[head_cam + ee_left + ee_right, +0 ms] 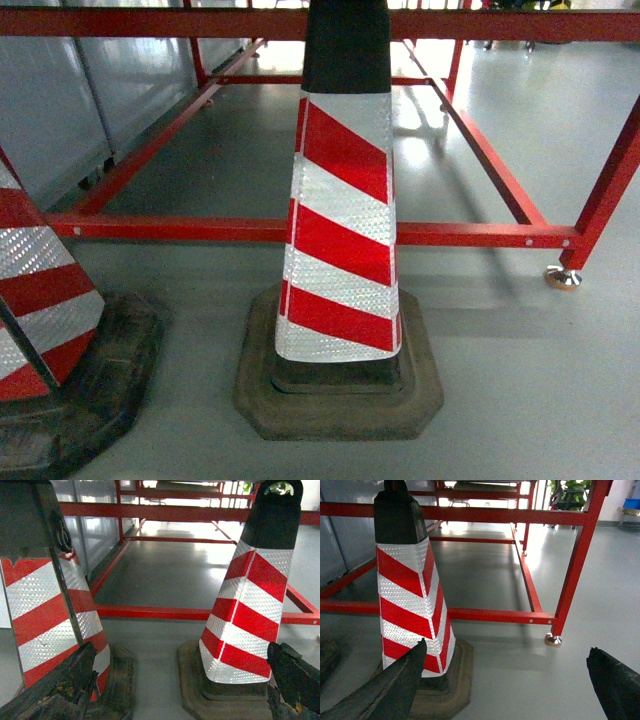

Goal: Sort blue parts and orange caps into right shelf containers

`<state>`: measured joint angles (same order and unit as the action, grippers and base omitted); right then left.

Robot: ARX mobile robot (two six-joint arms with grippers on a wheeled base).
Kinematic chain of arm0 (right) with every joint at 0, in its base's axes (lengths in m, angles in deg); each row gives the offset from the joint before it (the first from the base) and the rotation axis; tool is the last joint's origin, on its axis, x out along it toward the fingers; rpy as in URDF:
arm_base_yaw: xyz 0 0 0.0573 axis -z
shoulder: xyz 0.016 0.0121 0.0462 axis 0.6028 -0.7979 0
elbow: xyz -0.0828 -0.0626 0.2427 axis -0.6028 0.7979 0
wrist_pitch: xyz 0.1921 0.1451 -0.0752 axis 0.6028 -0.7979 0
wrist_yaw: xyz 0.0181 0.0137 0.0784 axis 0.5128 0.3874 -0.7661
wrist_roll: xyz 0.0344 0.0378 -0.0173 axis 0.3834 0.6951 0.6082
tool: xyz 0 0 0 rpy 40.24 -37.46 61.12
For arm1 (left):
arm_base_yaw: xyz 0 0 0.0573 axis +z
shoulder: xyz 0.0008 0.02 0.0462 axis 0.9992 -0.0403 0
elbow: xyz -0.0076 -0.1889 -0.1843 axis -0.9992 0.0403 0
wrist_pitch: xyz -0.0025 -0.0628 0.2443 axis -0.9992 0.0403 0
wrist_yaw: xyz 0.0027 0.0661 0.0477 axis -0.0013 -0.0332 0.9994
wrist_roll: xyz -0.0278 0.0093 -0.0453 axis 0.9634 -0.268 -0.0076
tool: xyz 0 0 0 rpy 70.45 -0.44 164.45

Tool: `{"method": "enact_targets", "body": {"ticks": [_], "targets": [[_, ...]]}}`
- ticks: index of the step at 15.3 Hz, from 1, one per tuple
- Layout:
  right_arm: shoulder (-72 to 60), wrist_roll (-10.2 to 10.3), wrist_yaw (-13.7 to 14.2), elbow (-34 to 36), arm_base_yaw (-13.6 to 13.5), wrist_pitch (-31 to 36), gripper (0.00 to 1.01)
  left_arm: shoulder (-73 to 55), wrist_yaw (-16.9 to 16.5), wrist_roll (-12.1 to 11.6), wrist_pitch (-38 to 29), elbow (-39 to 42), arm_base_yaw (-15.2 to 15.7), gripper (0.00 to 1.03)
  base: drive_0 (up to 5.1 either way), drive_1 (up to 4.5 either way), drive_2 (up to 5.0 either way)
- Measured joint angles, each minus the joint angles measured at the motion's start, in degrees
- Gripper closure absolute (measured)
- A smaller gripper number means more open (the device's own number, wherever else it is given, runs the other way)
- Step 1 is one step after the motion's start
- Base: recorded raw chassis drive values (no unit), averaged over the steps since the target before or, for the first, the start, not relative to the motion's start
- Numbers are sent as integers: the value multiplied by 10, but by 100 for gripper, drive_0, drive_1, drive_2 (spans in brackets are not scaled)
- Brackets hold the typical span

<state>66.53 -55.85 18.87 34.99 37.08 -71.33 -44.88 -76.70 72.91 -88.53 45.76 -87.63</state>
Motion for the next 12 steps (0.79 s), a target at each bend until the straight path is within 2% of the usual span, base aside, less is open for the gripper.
{"method": "enact_targets", "body": {"ticks": [12], "targets": [[0, 0, 0, 0, 0, 0, 3, 0, 0, 0, 0, 0, 0, 5, 0, 0, 0]]}}
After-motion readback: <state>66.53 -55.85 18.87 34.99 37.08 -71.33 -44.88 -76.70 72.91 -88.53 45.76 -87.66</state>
